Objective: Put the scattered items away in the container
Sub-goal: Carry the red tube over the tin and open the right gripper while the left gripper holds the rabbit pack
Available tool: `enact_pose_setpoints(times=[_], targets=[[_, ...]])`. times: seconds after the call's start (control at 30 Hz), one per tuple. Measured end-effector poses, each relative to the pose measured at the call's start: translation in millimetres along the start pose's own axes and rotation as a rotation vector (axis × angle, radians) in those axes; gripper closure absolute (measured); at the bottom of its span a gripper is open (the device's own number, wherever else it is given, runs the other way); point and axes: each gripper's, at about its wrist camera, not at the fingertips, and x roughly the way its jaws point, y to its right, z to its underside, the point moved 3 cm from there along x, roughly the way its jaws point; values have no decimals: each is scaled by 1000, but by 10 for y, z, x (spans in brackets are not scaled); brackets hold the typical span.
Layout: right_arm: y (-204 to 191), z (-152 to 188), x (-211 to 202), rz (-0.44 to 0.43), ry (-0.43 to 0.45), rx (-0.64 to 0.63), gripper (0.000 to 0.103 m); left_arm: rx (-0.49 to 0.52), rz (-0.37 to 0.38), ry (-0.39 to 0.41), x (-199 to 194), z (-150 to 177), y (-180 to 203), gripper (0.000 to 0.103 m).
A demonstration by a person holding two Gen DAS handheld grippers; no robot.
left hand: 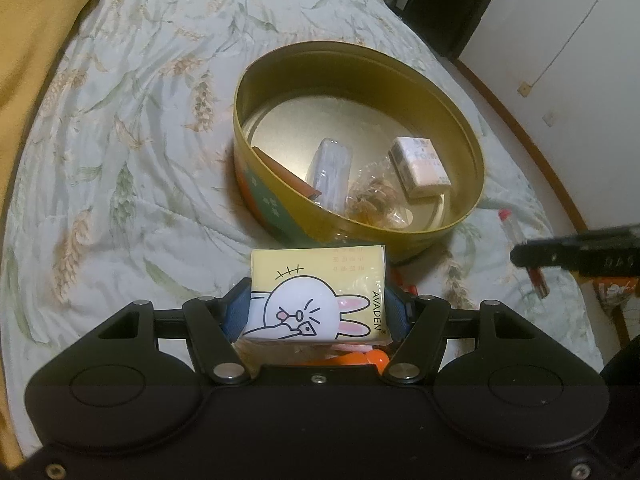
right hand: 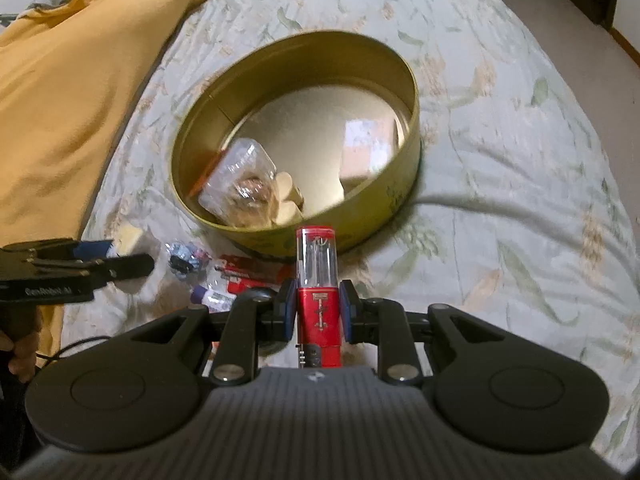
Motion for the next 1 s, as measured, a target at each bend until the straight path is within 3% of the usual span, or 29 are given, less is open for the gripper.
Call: enact_pose_setpoints(times=[0.27, 0.57, 0.9, 0.93, 1.0], targets=[[-272, -304, -63, 0, 23, -71, 78, 0, 0, 5, -18, 11, -1, 39], [-546, -592, 133, 23, 4, -127, 78, -7, 10, 6, -38, 15, -4, 39], [-648, -928, 406, 72, 15, -102, 77, 8, 16, -14, 19, 33, 4, 39], [-643, -959, 418, 74, 26, -95, 72, 7, 17, -16, 23, 37, 2, 39], [-622, -1008, 423, 91, 58, -79, 33, 7, 18, -16, 24, 39, -2, 39]])
